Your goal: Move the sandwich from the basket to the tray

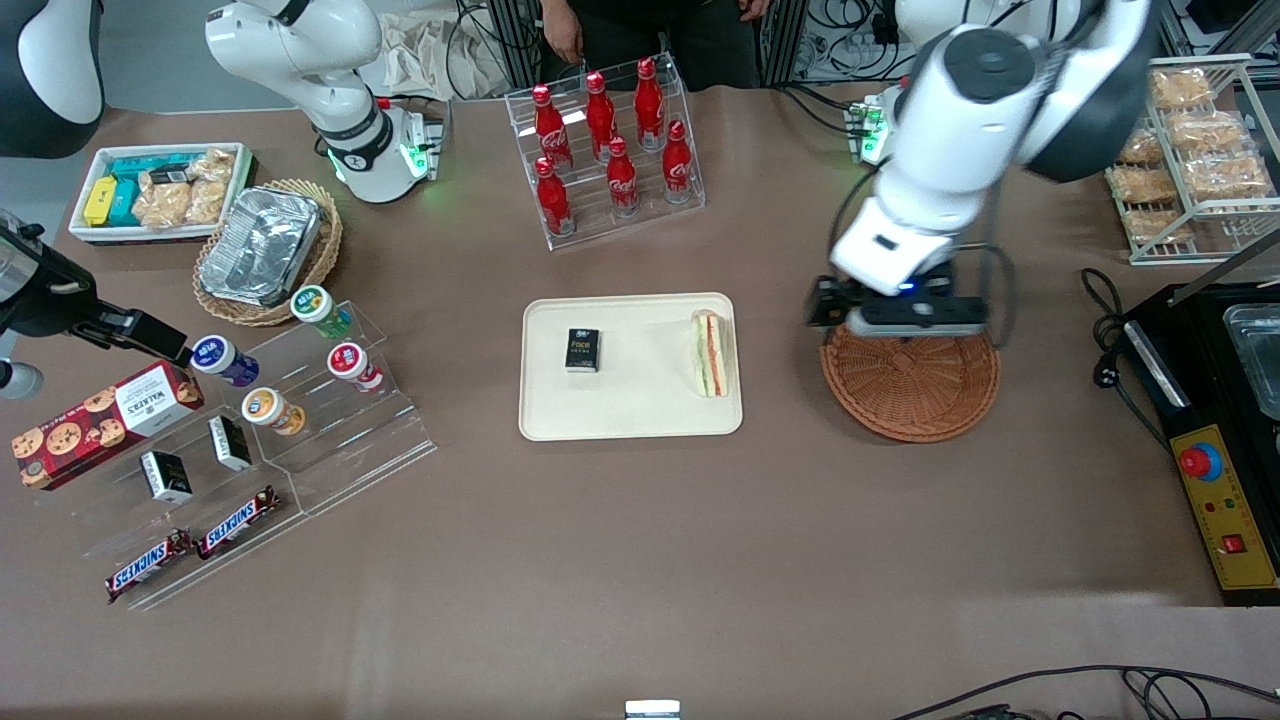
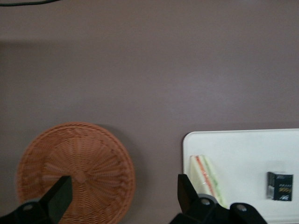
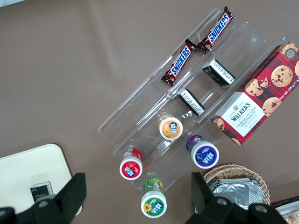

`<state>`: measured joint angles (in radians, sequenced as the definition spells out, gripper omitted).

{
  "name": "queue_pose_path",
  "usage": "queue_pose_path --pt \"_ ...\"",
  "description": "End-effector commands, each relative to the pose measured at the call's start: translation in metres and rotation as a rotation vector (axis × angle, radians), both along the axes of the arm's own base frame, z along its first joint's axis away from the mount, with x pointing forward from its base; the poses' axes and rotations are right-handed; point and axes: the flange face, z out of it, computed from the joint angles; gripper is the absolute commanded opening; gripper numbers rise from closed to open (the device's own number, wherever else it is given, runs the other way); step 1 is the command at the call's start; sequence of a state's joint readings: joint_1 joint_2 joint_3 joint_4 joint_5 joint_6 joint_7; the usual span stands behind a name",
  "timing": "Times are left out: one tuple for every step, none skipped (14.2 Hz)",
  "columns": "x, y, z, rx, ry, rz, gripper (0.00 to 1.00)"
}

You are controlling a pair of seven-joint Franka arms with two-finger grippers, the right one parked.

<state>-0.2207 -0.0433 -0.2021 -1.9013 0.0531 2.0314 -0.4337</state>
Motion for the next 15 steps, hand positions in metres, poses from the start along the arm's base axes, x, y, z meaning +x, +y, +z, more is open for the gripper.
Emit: queue_pose_path --pt "-0.005 0.051 0.025 0.024 0.037 -0.029 1.0" --pt "-0.007 0.068 0.034 0.031 0.042 -0.022 1.0" --pt "-0.008 0.084 0.041 0.017 0.05 0.004 1.0" --pt "-0.008 0.101 0.045 0.008 0.054 0.037 1.0" --pt "-0.005 0.111 0.046 0.009 0.054 0.049 1.0" --pt "-0.005 0.114 0.055 0.009 0.047 0.031 1.0" --pt "-0.007 0.122 0.063 0.021 0.07 0.004 1.0" --pt "-0.009 0.128 0.077 0.032 0.088 -0.04 1.0" --pt "-0.011 0.131 0.087 0.039 0.107 -0.08 1.0" --pt "-0.009 0.135 0.088 0.038 0.115 -0.082 1.0" --pt "-0.004 0.138 0.084 0.035 0.118 -0.078 1.0" --pt "0.008 0.137 0.088 0.03 0.107 -0.079 1.0" --pt "0.02 0.137 0.09 0.024 0.109 -0.082 1.0" --pt "0.026 0.137 0.091 0.019 0.106 -0.082 1.0" --pt "0.027 0.137 0.092 0.02 0.104 -0.082 1.0"
